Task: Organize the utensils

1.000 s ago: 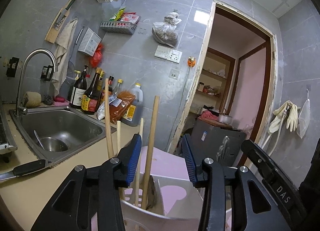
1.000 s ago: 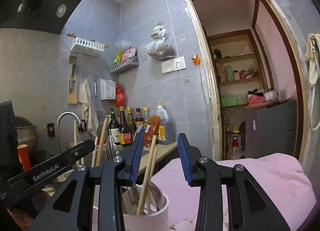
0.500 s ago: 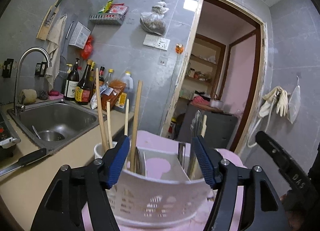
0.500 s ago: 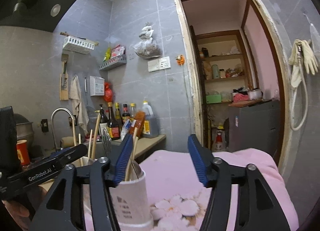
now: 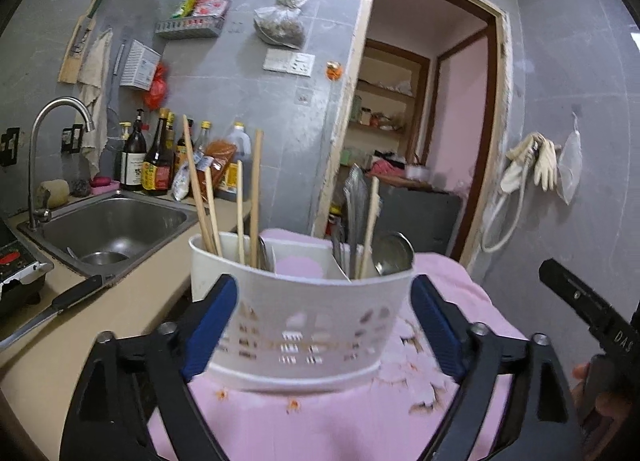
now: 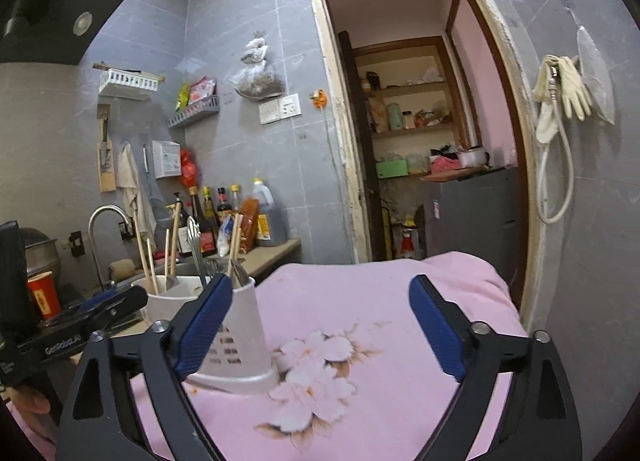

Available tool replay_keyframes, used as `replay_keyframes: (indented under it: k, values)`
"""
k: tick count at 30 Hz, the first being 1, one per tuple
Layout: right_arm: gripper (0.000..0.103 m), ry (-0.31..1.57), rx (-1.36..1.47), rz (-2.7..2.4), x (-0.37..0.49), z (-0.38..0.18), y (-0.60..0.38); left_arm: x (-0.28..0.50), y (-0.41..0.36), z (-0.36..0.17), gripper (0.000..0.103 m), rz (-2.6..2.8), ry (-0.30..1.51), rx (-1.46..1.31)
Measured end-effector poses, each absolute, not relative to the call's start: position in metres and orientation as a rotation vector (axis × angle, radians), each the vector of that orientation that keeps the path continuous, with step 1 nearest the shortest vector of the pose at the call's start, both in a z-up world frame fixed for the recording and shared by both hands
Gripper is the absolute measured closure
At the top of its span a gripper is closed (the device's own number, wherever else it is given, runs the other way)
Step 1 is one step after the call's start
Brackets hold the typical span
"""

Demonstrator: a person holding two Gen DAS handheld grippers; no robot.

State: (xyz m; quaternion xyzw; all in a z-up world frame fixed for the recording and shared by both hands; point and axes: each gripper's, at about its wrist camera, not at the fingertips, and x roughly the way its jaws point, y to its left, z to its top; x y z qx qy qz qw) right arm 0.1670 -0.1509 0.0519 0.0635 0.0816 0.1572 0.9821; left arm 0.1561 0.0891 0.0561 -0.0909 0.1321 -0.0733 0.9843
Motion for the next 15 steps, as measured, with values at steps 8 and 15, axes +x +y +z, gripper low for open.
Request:
replay_keyframes:
  k: [8,15]
  values:
    - [0.0,0.175,0.089,0.265,0.14,0.052,-0.155,0.142,0.086,0.052,0.003,-0.199,0.31,-0.188]
    - [0.0,0.186,0.055,0.209,0.114,0.047,-0.155,0.121,0.081,0.047,0.003,-0.201,0.341,-0.167]
